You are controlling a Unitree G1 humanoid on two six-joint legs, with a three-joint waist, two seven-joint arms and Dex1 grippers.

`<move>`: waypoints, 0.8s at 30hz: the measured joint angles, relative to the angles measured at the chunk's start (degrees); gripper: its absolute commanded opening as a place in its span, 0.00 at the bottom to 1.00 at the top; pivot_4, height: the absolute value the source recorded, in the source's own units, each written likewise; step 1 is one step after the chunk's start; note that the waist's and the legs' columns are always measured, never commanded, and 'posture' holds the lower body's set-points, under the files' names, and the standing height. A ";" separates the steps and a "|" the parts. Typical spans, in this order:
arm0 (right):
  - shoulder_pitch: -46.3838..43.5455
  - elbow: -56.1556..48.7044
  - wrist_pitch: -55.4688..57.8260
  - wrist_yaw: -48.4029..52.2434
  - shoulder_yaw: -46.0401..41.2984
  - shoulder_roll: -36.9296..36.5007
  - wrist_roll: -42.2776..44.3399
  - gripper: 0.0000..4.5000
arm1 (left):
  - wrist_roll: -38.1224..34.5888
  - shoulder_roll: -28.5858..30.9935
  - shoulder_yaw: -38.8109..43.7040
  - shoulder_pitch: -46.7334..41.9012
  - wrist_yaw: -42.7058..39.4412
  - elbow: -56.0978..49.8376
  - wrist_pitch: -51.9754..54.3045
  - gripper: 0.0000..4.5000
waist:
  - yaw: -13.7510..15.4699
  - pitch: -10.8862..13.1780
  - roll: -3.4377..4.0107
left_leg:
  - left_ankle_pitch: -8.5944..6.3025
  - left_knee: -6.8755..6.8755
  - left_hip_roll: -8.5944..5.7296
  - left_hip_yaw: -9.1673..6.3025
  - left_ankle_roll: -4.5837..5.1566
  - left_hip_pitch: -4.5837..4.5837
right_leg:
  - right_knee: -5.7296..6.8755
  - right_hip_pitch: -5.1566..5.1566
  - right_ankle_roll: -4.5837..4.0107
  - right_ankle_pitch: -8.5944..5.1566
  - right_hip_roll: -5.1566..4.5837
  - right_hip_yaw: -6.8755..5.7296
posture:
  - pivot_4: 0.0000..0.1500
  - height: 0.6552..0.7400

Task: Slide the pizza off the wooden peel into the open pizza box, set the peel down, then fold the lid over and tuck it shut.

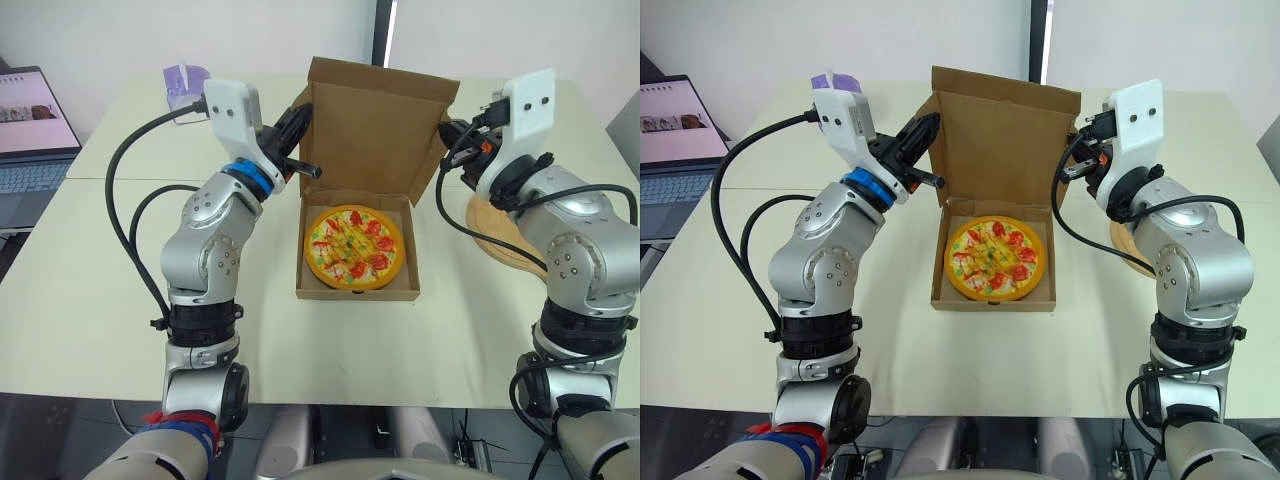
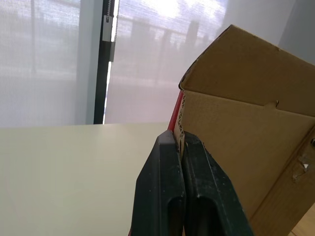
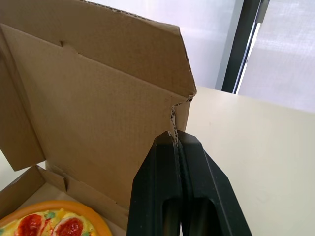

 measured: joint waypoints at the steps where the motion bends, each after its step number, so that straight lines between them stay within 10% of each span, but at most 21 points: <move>1: 0.22 -0.69 0.64 -0.31 -0.15 0.69 0.34 0.01 | -0.08 0.04 0.15 0.92 0.01 -0.85 0.01 0.00 | 0.00 -0.01 0.00 | 0.00 0.00 0.00 0.00 0.00 0.01 | 0.00 0.00 0.00 0.00 0.00 0.00 | 1.00 0.82; 24: 1.82 -10.20 15.86 -6.19 -7.69 9.44 8.67 0.01 | -2.21 -0.05 -0.09 10.76 0.53 -9.77 0.80 0.00 | -0.03 -0.13 0.01 | 0.00 -0.01 0.00 -0.02 0.01 0.10 | 0.00 0.13 -0.01 0.00 0.03 -0.01 | 1.00 0.82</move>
